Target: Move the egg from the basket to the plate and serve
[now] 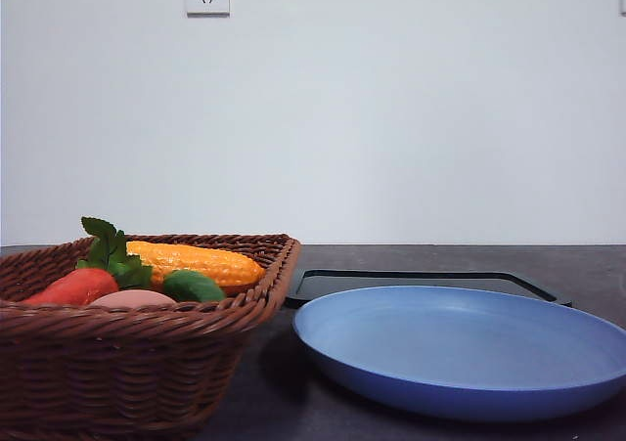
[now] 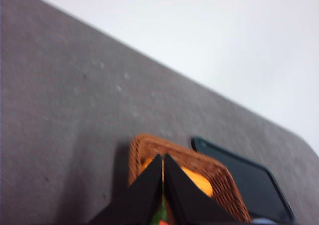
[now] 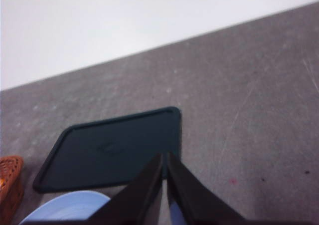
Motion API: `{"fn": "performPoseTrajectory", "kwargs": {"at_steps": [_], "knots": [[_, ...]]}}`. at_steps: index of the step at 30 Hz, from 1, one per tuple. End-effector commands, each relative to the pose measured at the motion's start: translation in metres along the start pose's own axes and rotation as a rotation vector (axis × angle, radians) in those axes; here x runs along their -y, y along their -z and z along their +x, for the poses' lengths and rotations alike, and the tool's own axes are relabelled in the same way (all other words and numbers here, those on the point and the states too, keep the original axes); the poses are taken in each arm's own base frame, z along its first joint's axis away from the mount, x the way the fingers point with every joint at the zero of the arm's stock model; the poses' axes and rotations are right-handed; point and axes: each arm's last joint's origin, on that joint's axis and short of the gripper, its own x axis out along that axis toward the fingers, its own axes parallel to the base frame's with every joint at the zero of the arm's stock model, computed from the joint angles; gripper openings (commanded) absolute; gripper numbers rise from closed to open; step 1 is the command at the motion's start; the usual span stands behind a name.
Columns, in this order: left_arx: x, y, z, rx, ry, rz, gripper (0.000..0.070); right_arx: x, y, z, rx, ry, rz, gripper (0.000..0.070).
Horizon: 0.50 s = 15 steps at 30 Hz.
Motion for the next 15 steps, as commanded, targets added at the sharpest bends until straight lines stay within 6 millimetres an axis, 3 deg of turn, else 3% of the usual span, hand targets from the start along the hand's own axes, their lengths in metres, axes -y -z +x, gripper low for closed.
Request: {"fn": "performPoseTrajectory", "kwargs": {"at_steps": [1, 9, 15], "knots": [[0.006, -0.010, 0.002, -0.028, 0.013, 0.031, 0.0000, -0.004, -0.010, -0.001, -0.018, 0.004, -0.016, 0.0000], [0.022, -0.040, 0.027, -0.254, 0.091, 0.065, 0.0000, -0.015, -0.042, 0.011, -0.177, 0.043, -0.061, 0.0000], [0.033, -0.049, 0.049, -0.465, 0.201, 0.083, 0.0000, -0.020, -0.052, 0.028, -0.377, -0.011, -0.067, 0.0000]]}}
